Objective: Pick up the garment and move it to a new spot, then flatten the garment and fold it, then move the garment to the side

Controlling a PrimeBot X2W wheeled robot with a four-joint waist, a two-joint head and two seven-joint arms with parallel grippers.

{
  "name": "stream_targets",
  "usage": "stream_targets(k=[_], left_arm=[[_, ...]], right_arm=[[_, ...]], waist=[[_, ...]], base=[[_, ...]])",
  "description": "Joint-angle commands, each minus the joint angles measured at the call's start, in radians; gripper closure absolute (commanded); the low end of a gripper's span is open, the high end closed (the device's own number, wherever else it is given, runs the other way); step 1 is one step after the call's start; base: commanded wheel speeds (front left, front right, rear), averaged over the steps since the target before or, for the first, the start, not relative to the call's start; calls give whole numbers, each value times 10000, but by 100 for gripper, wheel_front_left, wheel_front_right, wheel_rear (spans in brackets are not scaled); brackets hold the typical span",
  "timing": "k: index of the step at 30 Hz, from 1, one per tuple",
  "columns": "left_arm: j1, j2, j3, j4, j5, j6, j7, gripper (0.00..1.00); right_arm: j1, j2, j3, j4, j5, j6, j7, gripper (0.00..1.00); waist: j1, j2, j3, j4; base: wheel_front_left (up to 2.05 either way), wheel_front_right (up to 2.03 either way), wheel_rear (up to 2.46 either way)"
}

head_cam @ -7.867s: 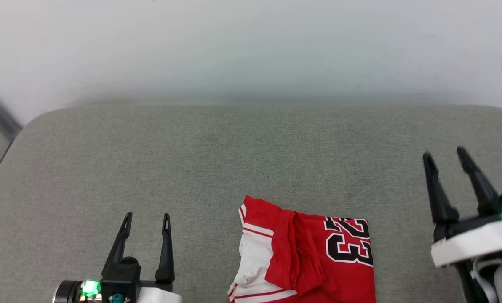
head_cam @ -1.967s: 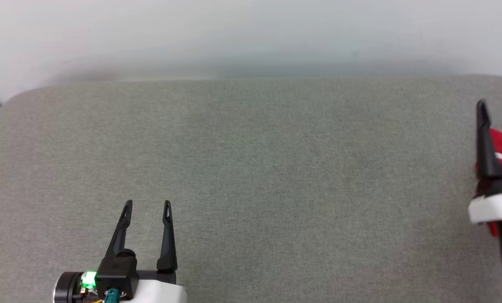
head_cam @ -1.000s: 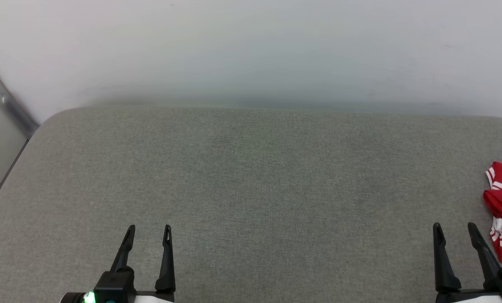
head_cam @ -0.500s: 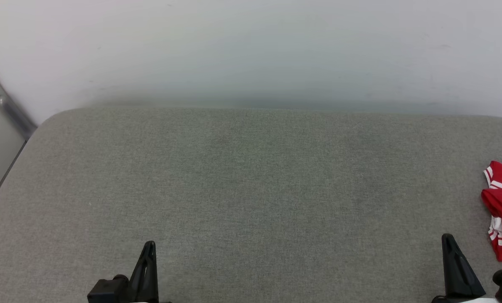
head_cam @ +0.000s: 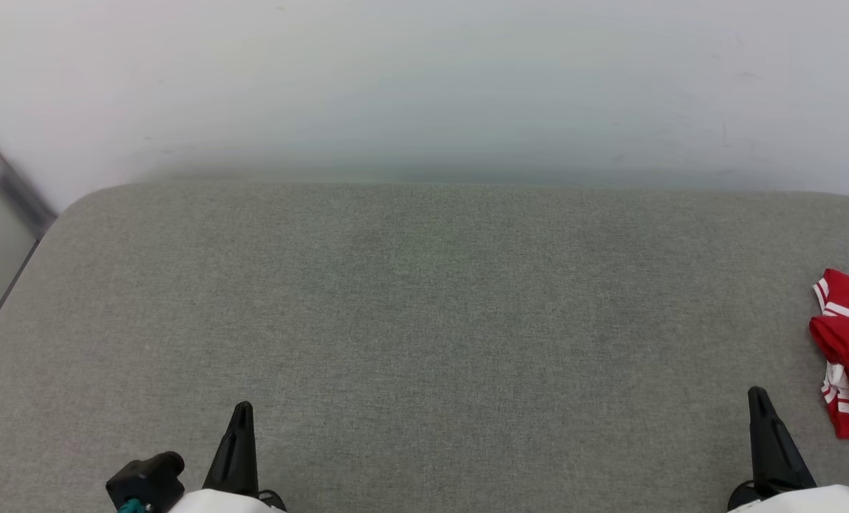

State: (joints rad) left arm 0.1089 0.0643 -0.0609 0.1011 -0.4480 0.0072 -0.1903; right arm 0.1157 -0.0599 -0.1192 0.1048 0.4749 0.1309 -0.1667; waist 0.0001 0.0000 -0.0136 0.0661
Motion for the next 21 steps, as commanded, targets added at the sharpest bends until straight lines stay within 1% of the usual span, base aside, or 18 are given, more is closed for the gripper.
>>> stream_targets(k=[1, 21], left_arm=[[-321, 84, 47, -67, -484, -91, 73, 100], [-854, 172, 316, 337, -3729, -455, 730, 100]], right_arm=[[-327, -2, -7, -65, 471, -1, 93, 100], [-887, 27, 10, 330, 3478, -1, 842, 100]], waist=[[-1, 0, 2, -9], [-1, 0, 34, -134]], base=[[0, 0, 0], [0, 0, 0]])
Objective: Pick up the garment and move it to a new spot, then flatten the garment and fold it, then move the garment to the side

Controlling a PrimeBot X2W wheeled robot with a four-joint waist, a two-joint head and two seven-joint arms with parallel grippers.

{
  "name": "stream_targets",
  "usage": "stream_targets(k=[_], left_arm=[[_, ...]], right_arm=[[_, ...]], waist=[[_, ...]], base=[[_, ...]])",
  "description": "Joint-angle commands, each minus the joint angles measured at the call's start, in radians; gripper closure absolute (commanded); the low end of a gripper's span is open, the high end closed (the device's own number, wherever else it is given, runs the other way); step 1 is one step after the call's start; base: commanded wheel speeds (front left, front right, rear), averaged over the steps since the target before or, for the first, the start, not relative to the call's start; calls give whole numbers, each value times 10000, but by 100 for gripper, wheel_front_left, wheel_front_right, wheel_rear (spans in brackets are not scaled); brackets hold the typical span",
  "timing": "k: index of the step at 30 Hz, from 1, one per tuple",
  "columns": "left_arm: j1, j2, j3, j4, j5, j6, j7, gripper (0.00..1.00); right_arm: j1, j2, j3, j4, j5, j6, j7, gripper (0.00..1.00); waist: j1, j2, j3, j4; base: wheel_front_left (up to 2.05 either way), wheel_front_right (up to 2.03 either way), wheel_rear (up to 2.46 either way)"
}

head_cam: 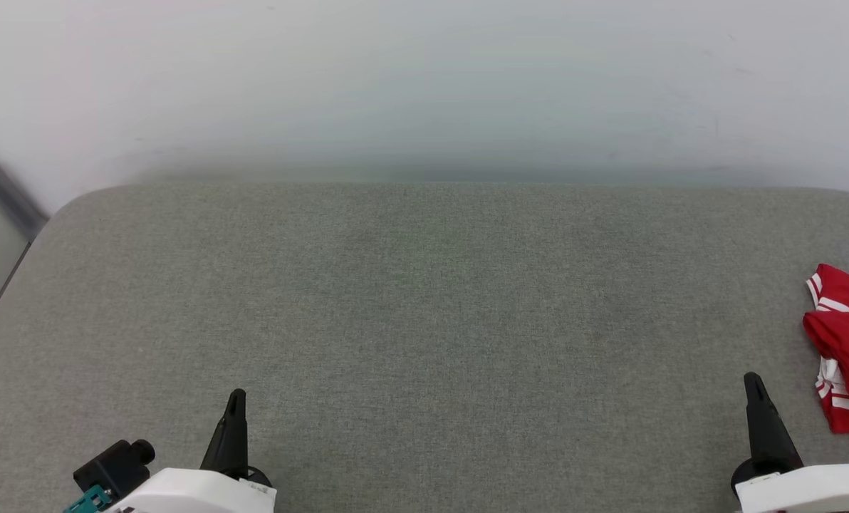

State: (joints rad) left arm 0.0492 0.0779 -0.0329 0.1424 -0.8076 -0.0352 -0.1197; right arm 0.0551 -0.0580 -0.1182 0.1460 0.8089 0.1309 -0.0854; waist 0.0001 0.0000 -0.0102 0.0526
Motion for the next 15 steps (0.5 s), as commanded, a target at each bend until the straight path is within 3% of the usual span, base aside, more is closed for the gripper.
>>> stream_targets(k=[1, 15], left_arm=[[-282, 39, 50, -58, -277, -45, 54, 100], [-575, 63, 255, 171, -2126, -261, 477, 100]], right_arm=[[-308, 9, 2, -64, 269, -1, 65, 100], [-632, 28, 9, 170, 2017, -1, 505, 100]], waist=[[-1, 0, 1, -5], [-1, 0, 24, -92]], base=[[0, 0, 0], [0, 0, 0]])
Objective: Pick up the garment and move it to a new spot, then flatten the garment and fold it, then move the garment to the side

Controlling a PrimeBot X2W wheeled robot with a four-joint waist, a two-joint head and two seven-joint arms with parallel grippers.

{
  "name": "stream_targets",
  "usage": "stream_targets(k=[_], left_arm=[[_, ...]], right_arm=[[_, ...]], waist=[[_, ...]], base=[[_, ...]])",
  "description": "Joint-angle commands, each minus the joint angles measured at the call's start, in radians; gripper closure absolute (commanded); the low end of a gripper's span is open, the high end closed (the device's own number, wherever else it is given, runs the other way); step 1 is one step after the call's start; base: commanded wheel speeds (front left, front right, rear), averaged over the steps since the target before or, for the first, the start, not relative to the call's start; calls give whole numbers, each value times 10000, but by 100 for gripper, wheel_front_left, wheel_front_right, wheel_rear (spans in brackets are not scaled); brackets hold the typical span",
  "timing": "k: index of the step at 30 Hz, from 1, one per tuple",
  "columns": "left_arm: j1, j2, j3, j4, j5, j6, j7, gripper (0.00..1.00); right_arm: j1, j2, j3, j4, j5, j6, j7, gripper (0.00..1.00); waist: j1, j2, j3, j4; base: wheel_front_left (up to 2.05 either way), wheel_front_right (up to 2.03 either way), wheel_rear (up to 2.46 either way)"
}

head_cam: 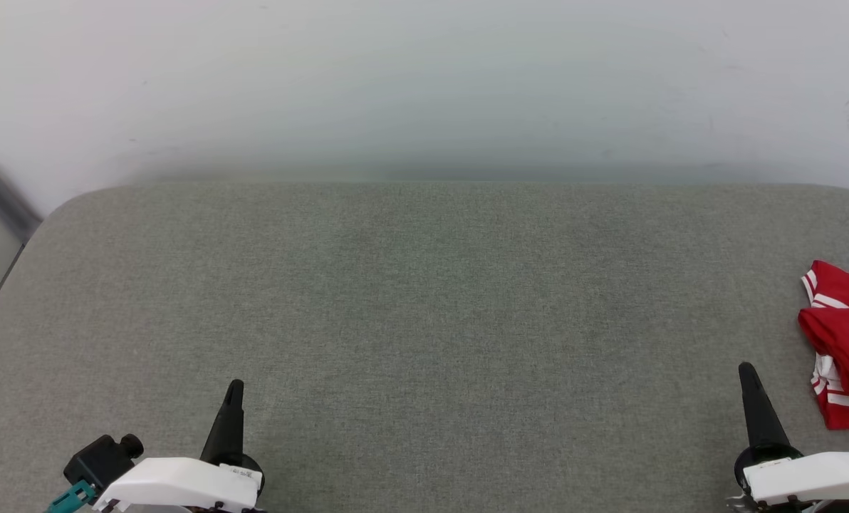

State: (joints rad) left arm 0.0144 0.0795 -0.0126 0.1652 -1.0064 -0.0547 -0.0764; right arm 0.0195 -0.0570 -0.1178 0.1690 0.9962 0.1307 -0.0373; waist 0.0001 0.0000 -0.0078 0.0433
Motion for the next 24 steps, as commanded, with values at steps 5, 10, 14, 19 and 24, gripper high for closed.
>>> stream_targets(k=[5, 10, 14, 19, 24], left_arm=[[-329, 50, 117, 21, -732, -132, 180, 100], [-423, 50, 187, 92, -1300, -197, 316, 100], [-502, 49, 246, 149, -1734, -258, 421, 100], [-576, 44, 319, 220, -2252, -309, 556, 100], [-678, 39, 385, 286, -2745, -377, 673, 100]], right_arm=[[-371, 25, 9, 17, 709, 1, 164, 100], [-482, 30, 10, 89, 1252, 1, 299, 100], [-542, 34, 12, 143, 1663, 1, 404, 100], [-636, 39, 15, 216, 2162, 1, 539, 100], [-730, 45, 18, 281, 2645, 1, 653, 100]], waist=[[-1, 0, 8, -31], [-1, 0, 16, -62], [-1, 0, 22, -87], [-1, 0, 30, -118], [-1, 0, 38, -149]], base=[[0, 0, 0], [0, 0, 0], [0, 0, 0], [0, 0, 0], [0, 0, 0]])
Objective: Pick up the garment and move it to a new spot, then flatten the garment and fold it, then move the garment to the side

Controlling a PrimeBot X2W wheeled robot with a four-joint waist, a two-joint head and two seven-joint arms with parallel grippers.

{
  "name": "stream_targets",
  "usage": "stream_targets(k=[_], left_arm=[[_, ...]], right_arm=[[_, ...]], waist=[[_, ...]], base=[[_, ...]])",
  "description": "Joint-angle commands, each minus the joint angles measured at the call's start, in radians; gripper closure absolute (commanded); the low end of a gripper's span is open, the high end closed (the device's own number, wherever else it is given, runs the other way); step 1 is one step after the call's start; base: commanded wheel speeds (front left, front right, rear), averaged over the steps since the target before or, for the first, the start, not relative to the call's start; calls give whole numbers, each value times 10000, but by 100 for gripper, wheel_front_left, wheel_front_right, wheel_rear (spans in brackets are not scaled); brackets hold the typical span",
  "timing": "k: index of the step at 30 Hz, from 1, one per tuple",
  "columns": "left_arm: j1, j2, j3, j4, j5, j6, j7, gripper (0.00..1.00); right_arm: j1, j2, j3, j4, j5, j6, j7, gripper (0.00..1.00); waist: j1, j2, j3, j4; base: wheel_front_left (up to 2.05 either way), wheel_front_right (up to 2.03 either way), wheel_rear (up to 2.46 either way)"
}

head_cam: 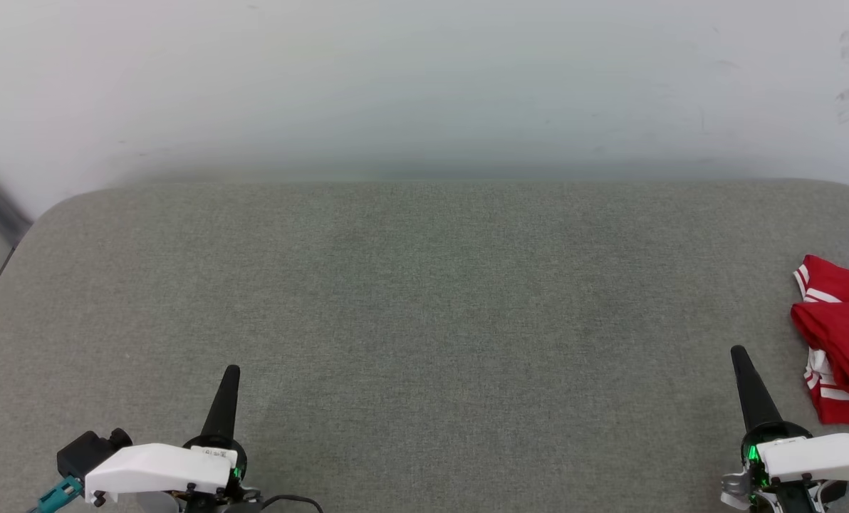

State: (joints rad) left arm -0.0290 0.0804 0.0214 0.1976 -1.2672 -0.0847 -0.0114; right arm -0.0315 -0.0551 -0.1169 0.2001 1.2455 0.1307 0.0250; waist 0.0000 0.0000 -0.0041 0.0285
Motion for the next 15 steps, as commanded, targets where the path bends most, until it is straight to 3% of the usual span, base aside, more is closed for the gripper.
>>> stream_targets(k=[1, 15], left_arm=[[-257, 29, 61, -22, -236, -80, 55, 100], [-459, 7, 231, 141, -1411, -225, 361, 100]], right_arm=[[-230, 28, 8, -14, 245, 1, 51, 100], [-430, 40, 17, 140, 1392, 1, 345, 100]], waist=[[0, 0, 2, -8], [0, 0, 23, -88]], base=[[0, 0, 0], [0, 0, 0]])
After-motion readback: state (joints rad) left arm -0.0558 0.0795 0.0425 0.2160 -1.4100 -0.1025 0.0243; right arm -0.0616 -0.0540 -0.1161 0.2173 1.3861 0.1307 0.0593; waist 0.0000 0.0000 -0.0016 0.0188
